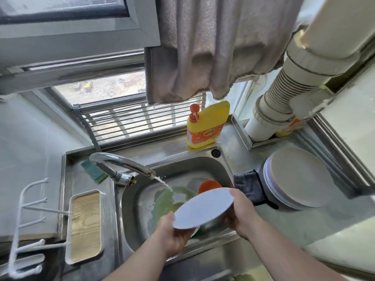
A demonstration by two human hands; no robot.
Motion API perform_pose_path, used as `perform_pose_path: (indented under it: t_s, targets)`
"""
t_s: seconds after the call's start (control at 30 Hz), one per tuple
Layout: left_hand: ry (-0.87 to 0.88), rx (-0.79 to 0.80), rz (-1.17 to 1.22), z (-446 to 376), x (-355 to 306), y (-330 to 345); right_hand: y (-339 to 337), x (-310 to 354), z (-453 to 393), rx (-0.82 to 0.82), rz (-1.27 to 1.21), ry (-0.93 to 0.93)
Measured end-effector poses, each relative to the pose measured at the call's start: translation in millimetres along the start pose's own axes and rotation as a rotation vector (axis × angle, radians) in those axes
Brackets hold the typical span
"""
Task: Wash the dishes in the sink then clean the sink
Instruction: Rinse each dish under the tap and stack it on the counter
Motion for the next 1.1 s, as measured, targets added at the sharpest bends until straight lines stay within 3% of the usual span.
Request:
perform_pose_path:
  t_s: [0.13, 0.23, 0.37, 0.5, 0.63, 0.77, 0.9, 1.1]
  targets:
    - [0.007, -0.005, -0.07, 0, 12, 7, -17, 2, -5, 0.058, 0.025, 0.046]
    - [0.134, 0.019, -0.005, 6, 15, 21, -22, 11, -6, 0.162, 0.025, 0.041]
    - [0.316, 0.081, -0.2, 8, 9, 52, -48, 48, -9, 0.327, 0.17, -0.223]
    - [0.392, 0.127, -0.377, 18, 10, 128, -120, 112, -15, 0.132, 0.496, -0.607]
    - [0.515, 0.131, -0.687, 23, 29, 232, -205, 171, -33, -0.116, 0.669, -0.749]
    - [0.835, -0.1, -1.054, -2, 42, 300, -261, 202, -57, -0.215, 0.882, -0.65]
    - [0.892, -0.177, -1.132, -14, 51, 327, -284, 205, -81, -0.178, 0.879, -0.528]
    - [1.106, -0.32, -1.498, -26, 49, 339, -292, 206, -104, -0.247, 1.072, -0.582]
Point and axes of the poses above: each hand's wrist, its own z-axis away from the middle knuckle, its own y-axis out of the palm, x = y × z, the point moved 3 cm from there along -z, towards the middle knuckle, and after that the axes turned 11 degrees about -z, right-handed, at the moved point
